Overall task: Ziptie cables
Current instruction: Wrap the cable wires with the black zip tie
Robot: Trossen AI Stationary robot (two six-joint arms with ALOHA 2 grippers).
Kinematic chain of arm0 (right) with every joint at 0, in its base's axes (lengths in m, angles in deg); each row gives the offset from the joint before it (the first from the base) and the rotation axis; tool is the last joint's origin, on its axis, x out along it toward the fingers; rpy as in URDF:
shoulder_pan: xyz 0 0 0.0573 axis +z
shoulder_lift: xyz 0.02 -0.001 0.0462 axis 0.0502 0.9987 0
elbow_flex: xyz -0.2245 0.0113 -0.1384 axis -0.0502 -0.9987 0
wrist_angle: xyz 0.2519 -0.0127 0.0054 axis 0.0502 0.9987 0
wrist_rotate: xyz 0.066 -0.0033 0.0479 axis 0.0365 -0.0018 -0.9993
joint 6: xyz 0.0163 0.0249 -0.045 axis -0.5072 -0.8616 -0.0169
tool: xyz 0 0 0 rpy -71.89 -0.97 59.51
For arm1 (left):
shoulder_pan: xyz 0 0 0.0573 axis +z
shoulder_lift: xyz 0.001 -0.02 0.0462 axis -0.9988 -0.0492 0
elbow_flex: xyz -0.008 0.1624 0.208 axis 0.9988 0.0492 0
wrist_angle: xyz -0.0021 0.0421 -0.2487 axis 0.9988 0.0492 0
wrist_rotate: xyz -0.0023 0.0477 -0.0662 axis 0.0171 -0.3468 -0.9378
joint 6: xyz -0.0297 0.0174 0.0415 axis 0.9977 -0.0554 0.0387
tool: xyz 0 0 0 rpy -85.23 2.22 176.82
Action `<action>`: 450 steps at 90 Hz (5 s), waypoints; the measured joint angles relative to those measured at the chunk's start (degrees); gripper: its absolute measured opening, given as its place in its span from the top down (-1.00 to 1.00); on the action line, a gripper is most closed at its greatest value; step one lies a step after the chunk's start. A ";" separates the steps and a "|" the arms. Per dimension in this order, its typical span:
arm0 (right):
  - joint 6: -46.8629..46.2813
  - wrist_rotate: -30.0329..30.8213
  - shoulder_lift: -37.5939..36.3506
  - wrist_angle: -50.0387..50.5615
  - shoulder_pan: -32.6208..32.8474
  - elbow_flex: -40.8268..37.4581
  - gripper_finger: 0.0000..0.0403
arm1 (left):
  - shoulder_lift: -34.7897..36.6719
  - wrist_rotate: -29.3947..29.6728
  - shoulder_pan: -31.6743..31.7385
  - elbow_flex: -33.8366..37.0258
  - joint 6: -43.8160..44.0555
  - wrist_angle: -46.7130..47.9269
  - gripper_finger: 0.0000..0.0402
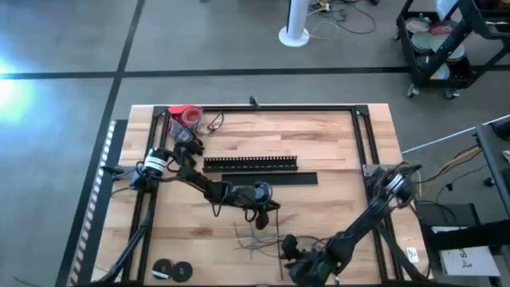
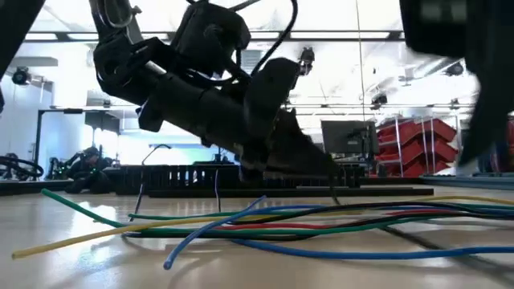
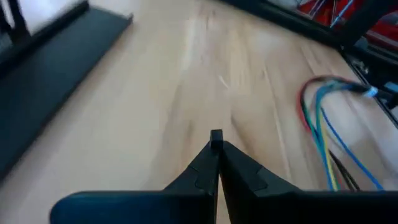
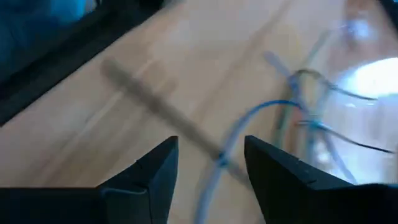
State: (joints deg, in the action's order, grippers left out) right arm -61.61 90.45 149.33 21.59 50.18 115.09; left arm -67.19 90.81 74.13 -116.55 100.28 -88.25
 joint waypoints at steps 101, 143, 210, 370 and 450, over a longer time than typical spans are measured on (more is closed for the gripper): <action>-22.05 12.29 14.13 8.27 8.95 16.97 0.14 | -0.74 8.55 -5.43 -0.46 8.00 2.03 1.00; -14.12 16.05 14.75 5.99 9.31 16.81 0.13 | -0.74 11.04 -5.54 -0.46 9.04 3.45 1.00; -8.25 24.20 15.11 1.73 8.64 16.55 0.37 | -0.74 10.91 -5.52 -0.46 9.53 3.82 1.00; -67.96 4.55 1.53 -28.88 1.05 -9.28 1.00 | 0.94 10.05 -9.79 -0.44 -21.73 -2.86 1.00; -73.12 -9.32 -2.49 -61.73 -6.59 -26.07 1.00 | -0.15 22.32 -18.80 -11.28 -37.70 9.75 1.00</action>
State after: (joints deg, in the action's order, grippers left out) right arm -134.73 81.13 146.84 -40.15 43.59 89.02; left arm -67.34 113.13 55.33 -127.83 62.58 -78.50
